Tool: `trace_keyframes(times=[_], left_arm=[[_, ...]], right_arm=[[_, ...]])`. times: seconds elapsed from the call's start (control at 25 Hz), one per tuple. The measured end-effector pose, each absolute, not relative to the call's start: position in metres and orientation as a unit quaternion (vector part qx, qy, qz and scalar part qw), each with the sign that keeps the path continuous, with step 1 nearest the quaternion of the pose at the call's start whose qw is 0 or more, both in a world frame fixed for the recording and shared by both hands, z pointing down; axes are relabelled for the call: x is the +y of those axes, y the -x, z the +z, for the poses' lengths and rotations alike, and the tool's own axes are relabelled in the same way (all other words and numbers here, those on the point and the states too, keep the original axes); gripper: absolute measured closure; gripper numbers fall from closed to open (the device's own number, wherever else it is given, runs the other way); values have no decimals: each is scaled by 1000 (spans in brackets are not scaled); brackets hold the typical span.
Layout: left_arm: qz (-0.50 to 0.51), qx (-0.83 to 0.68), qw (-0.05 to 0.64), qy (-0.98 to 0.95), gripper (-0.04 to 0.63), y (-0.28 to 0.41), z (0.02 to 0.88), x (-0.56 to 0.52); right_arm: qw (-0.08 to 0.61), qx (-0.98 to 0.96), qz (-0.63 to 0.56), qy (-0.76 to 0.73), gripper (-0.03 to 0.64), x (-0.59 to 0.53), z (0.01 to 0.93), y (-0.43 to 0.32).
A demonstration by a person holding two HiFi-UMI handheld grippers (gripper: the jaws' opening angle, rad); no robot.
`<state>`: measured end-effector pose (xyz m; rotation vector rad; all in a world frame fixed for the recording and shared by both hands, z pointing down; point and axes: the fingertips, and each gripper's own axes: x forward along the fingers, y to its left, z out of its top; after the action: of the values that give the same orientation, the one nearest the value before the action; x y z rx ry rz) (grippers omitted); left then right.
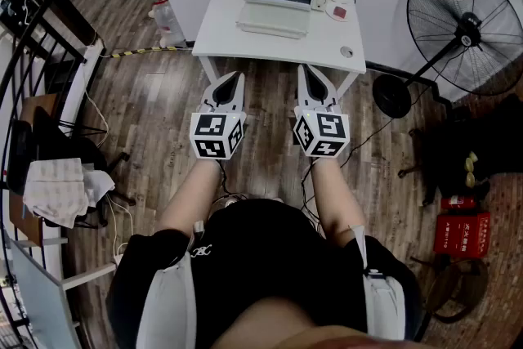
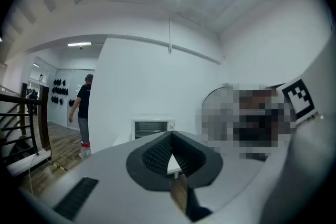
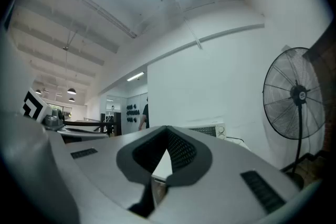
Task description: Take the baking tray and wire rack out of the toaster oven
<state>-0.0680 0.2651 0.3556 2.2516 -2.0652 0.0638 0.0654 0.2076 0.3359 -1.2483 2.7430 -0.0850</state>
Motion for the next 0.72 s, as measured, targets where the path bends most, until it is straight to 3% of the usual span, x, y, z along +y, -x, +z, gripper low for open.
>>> trace_keyframes(times=[0.72], left_arm=[[19,-683,42,-729,583,17,360,253]], right_arm=[[69,906,-31,417,614,193,339,-116]])
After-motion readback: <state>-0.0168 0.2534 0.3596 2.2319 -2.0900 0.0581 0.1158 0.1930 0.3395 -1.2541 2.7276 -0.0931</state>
